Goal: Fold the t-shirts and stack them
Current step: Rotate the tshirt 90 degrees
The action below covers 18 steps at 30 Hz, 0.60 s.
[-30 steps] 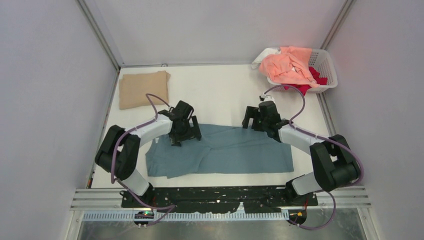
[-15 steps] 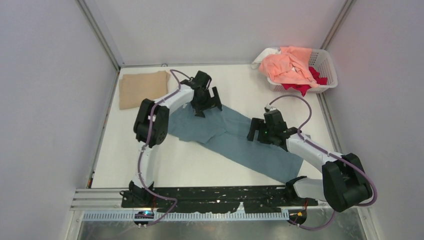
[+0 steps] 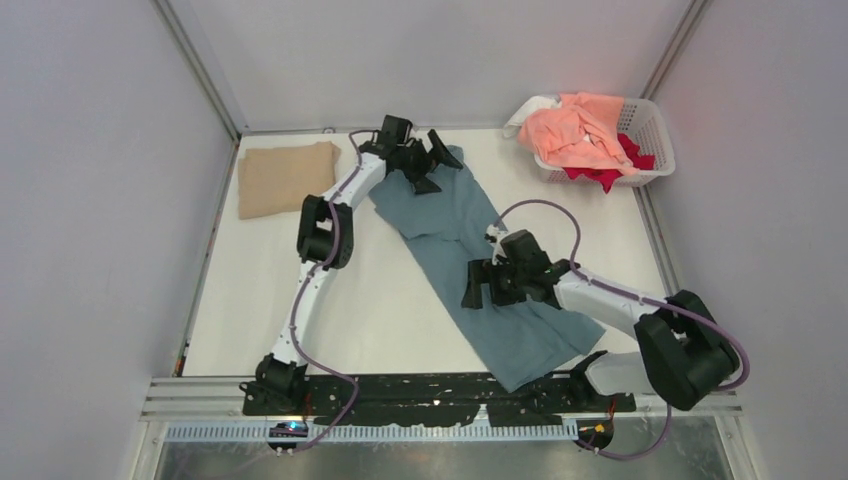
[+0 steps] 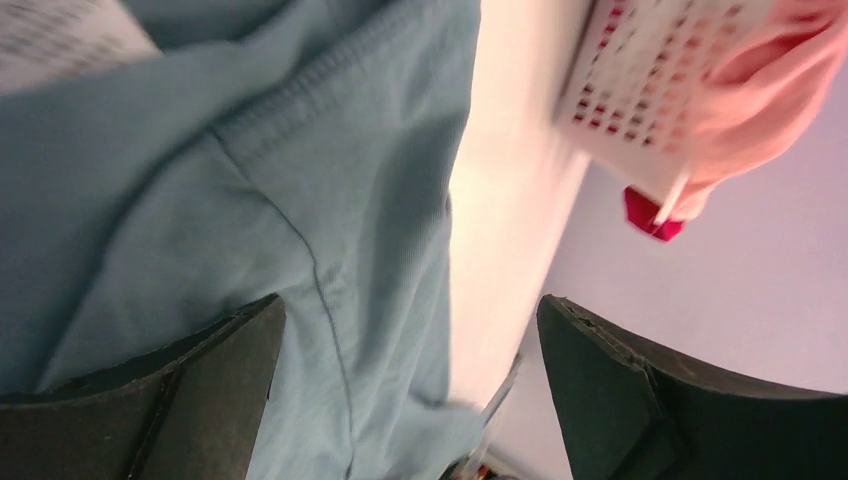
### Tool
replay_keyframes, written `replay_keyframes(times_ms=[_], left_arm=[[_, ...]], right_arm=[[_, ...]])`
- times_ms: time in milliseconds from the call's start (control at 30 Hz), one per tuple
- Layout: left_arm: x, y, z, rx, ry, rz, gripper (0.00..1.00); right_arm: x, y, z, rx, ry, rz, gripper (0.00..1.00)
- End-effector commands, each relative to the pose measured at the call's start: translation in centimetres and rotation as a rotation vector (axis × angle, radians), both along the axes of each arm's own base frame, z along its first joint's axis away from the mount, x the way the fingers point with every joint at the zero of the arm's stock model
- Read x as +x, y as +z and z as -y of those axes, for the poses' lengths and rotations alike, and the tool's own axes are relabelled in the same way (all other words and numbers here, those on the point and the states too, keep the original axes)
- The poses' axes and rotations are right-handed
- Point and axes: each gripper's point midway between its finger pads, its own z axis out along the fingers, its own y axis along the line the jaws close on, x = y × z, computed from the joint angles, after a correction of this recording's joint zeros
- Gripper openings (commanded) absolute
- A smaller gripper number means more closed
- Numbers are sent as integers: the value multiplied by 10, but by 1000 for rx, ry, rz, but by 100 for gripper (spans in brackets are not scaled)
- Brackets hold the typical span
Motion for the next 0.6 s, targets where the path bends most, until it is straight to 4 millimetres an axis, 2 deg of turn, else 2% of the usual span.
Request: replay_keyframes(times_ms=[0, 100, 133, 167, 200, 233, 300, 367, 467, 500, 533, 567], left_arm=[[60, 37, -11, -189, 109, 125, 100], [94, 44, -48, -148, 233, 191, 100], [102, 44, -61, -134, 272, 205, 100], [111, 44, -75, -124, 308, 219, 100], [117, 43, -84, -122, 324, 231, 100], [122, 45, -91, -126, 339, 241, 100], [130, 43, -101, -127, 365, 252, 100], [135, 45, -103, -130, 383, 267, 99], [140, 57, -101, -102, 407, 322, 100], [140, 63, -100, -99, 413, 334, 100], [140, 69, -99, -107, 408, 348, 100], [139, 76, -97, -120, 394, 364, 100]], right_arm=[[-40, -6, -61, 96, 230, -134, 95], [-32, -4, -92, 108, 280, -120, 95], [-23, 6, -111, 138, 302, -92, 95], [-19, 5, -120, 150, 298, -101, 95], [-9, 22, -143, 207, 316, -51, 95], [-2, 30, -164, 261, 317, -37, 95], [1, 29, -185, 307, 291, -58, 95], [10, 42, -205, 368, 283, -28, 95], [18, 60, -208, 389, 279, 37, 95], [23, 60, -204, 359, 252, 57, 95], [27, 69, -199, 341, 250, 98, 95], [31, 63, -187, 272, 210, 107, 95]])
